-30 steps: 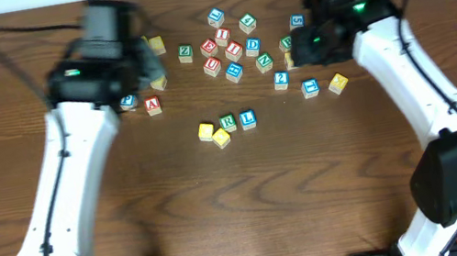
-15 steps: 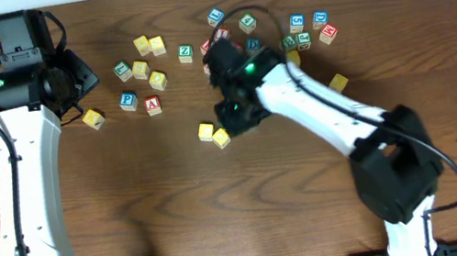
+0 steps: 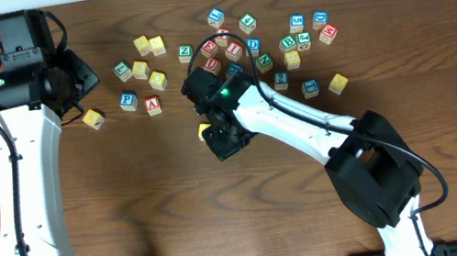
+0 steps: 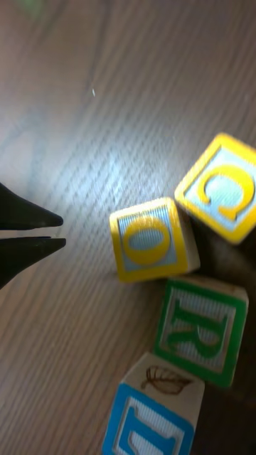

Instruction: Spell out CORL

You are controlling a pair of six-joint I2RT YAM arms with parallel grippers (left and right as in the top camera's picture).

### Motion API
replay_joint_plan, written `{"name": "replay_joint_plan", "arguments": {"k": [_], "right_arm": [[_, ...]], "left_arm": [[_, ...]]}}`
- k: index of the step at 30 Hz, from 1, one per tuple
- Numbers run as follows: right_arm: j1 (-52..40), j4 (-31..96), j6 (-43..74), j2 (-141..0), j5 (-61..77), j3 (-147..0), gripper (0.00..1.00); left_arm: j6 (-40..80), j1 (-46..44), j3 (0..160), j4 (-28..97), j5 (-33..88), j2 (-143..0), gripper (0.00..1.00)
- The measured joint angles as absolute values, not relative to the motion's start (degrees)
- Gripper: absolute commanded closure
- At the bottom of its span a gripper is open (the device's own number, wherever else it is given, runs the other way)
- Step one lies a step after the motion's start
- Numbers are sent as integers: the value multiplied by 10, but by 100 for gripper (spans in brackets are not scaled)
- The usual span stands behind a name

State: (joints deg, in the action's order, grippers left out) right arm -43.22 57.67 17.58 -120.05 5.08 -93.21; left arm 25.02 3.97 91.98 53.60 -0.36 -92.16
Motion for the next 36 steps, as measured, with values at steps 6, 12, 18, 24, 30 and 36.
{"name": "replay_joint_plan", "arguments": {"k": [6,12,18,24,30,36], "right_arm": [[-432,561,175,-1218,25,-932,99],[-432,535,168,-1232,17,-932,99],[-432,521,159,-1233,17,-932,99],[-432,517,158,-1233,17,-932,99],[-432,518,158,-1233,17,-932,99],[-420,555,158,-1234,17,-994,99]], "left_arm": [[250,40,920,536,-4,-922,51],[250,40,920,536,-4,-922,51],[250,40,920,536,-4,-925,51],[250,40,920,536,-4,-929,51],[250,40,920,536,-4,-929,51],[250,40,920,536,-4,-929,51]]}}
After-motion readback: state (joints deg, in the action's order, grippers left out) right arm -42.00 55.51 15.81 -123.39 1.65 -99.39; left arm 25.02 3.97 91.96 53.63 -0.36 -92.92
